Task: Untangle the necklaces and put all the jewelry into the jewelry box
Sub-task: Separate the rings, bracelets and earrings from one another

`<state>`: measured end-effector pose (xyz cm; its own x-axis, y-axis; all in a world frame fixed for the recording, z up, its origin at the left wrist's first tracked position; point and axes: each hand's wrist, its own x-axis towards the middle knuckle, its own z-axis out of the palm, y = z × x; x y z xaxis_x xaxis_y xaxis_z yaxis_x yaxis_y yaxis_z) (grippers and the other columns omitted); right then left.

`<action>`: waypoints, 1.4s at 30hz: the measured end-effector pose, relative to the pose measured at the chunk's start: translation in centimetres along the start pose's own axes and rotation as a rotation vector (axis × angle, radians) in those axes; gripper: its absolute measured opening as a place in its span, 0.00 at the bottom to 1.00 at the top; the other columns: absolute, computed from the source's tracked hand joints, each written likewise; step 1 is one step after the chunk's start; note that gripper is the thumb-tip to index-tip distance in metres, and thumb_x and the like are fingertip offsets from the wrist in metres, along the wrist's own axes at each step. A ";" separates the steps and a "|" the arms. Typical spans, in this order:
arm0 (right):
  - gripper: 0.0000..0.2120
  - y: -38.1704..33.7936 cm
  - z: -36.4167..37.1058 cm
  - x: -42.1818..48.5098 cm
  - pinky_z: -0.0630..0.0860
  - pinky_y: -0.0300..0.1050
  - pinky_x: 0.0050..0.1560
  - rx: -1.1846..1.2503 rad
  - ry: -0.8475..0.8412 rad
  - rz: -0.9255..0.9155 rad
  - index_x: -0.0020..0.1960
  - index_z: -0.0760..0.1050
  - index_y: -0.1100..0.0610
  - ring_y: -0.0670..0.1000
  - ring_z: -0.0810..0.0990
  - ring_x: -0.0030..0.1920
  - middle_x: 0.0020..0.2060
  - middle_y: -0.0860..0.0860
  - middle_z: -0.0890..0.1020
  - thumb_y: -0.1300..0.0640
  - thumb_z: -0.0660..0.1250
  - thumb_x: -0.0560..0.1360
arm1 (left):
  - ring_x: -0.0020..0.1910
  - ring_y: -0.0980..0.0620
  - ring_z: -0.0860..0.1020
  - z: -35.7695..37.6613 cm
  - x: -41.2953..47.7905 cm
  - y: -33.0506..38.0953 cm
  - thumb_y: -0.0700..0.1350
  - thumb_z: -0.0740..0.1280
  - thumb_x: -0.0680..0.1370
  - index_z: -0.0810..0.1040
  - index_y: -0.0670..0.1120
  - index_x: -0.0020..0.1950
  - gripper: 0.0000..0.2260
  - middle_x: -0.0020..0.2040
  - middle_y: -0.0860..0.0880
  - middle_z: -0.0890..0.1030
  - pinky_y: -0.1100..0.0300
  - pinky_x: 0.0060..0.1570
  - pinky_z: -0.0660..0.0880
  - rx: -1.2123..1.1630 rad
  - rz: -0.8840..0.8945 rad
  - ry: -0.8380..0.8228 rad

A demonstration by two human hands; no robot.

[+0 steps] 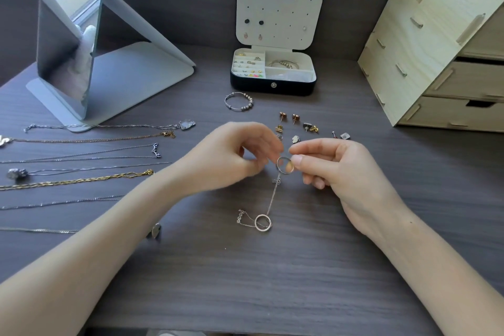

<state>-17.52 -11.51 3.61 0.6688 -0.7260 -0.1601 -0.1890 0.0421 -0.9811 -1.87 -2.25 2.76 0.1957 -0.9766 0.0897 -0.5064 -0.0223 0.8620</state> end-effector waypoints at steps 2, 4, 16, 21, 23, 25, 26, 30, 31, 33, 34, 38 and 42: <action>0.06 0.0 -0.1 0.0 0.63 0.35 0.28 -0.006 -0.001 0.008 0.41 0.80 0.58 0.43 0.70 0.24 0.25 0.46 0.79 0.68 0.69 0.71 | 0.40 0.58 0.78 0.3 -0.1 -0.1 0.29 0.67 0.70 0.81 0.49 0.45 0.16 0.37 0.58 0.82 0.74 0.40 0.68 0.022 -0.029 -0.073; 0.06 0.0 -0.1 0.0 0.63 0.36 0.29 -0.008 -0.005 0.007 0.41 0.80 0.58 0.43 0.70 0.24 0.25 0.46 0.79 0.68 0.69 0.71 | 0.41 0.60 0.76 0.5 -0.1 -0.2 0.34 0.71 0.70 0.79 0.58 0.43 0.17 0.37 0.61 0.80 0.72 0.43 0.69 0.080 -0.033 -0.126; 0.06 0.1 -0.3 0.1 0.63 0.36 0.28 0.030 -0.015 0.010 0.42 0.80 0.59 0.44 0.70 0.24 0.26 0.48 0.80 0.69 0.68 0.71 | 0.36 0.61 0.75 0.1 -0.2 -0.6 0.44 0.71 0.74 0.81 0.49 0.41 0.03 0.39 0.53 0.82 0.70 0.40 0.69 0.129 -0.051 -0.098; 0.07 0.2 -0.1 0.0 0.66 0.32 0.27 0.033 0.020 -0.028 0.40 0.80 0.59 0.42 0.72 0.25 0.27 0.48 0.81 0.70 0.69 0.71 | 0.46 0.51 0.83 -1.4 -0.8 -0.3 0.41 0.71 0.75 0.81 0.41 0.45 0.04 0.43 0.48 0.85 0.55 0.54 0.77 -0.016 -0.115 -0.076; 0.08 0.3 0.2 0.0 0.67 0.30 0.26 0.021 0.035 -0.060 0.39 0.80 0.59 0.40 0.73 0.25 0.27 0.48 0.81 0.71 0.69 0.71 | 0.44 0.52 0.83 -1.9 -1.0 0.0 0.45 0.71 0.72 0.80 0.42 0.43 0.06 0.41 0.49 0.85 0.60 0.52 0.77 -0.061 -0.115 -0.062; 0.08 0.5 0.4 -0.1 0.67 0.29 0.27 -0.018 0.035 -0.079 0.39 0.80 0.58 0.40 0.73 0.25 0.28 0.49 0.81 0.70 0.70 0.71 | 0.38 0.52 0.82 -2.0 -1.0 0.5 0.47 0.68 0.71 0.79 0.43 0.41 0.07 0.36 0.47 0.83 0.61 0.44 0.77 -0.087 -0.094 -0.044; 0.08 0.6 0.6 -0.1 0.68 0.30 0.27 -0.043 0.035 -0.086 0.39 0.80 0.57 0.40 0.74 0.25 0.29 0.49 0.81 0.69 0.70 0.70 | 0.34 0.51 0.80 -1.9 -0.9 0.8 0.46 0.68 0.71 0.78 0.43 0.40 0.07 0.33 0.46 0.81 0.61 0.41 0.77 -0.093 -0.081 -0.031; 0.08 0.9 0.8 0.0 0.72 0.32 0.30 -0.090 0.042 -0.115 0.39 0.80 0.56 0.40 0.76 0.28 0.31 0.51 0.82 0.68 0.71 0.70 | 0.27 0.53 0.74 -1.5 -0.6 1.8 0.44 0.70 0.73 0.79 0.44 0.40 0.04 0.30 0.46 0.75 0.64 0.29 0.73 -0.087 -0.024 -0.007; 0.08 0.9 0.8 0.0 0.72 0.32 0.30 -0.095 0.042 -0.116 0.39 0.80 0.56 0.40 0.76 0.29 0.31 0.51 0.82 0.68 0.71 0.70 | 0.27 0.53 0.73 -1.4 -0.5 2.1 0.45 0.70 0.73 0.79 0.45 0.40 0.05 0.30 0.46 0.75 0.65 0.29 0.71 -0.065 -0.010 -0.008; 0.07 1.0 0.7 0.1 0.72 0.32 0.30 -0.104 0.038 -0.117 0.39 0.80 0.57 0.41 0.76 0.29 0.32 0.52 0.82 0.68 0.71 0.70 | 0.28 0.54 0.72 -1.3 -0.3 2.5 0.47 0.72 0.72 0.80 0.47 0.39 0.05 0.31 0.45 0.77 0.65 0.29 0.69 -0.002 0.021 0.000; 0.07 1.1 0.7 0.1 0.72 0.32 0.30 -0.106 0.037 -0.118 0.40 0.80 0.57 0.41 0.76 0.29 0.33 0.53 0.82 0.68 0.71 0.70 | 0.30 0.52 0.73 -1.3 -0.2 2.6 0.48 0.72 0.72 0.80 0.47 0.38 0.05 0.32 0.45 0.78 0.64 0.29 0.69 0.042 0.037 0.009; 0.06 1.2 0.6 0.1 0.72 0.32 0.30 -0.107 0.028 -0.113 0.40 0.80 0.58 0.41 0.76 0.29 0.36 0.56 0.84 0.68 0.70 0.70 | 0.31 0.55 0.73 -1.0 0.1 3.3 0.46 0.73 0.72 0.82 0.49 0.38 0.03 0.31 0.52 0.78 0.65 0.30 0.68 0.238 0.066 0.038; 0.08 0.9 0.6 0.0 0.72 0.32 0.30 -0.081 0.024 -0.112 0.39 0.80 0.56 0.41 0.76 0.29 0.33 0.54 0.83 0.68 0.70 0.70 | 0.34 0.59 0.73 -1.0 0.5 4.4 0.44 0.73 0.71 0.82 0.50 0.40 0.01 0.32 0.55 0.79 0.71 0.33 0.68 0.348 0.081 0.023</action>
<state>-17.22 -11.07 2.62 0.6715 -0.7395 -0.0465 -0.1725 -0.0950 -0.9804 -3.18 -2.66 7.05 0.1599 -0.9732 0.1654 -0.7761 -0.0204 0.6302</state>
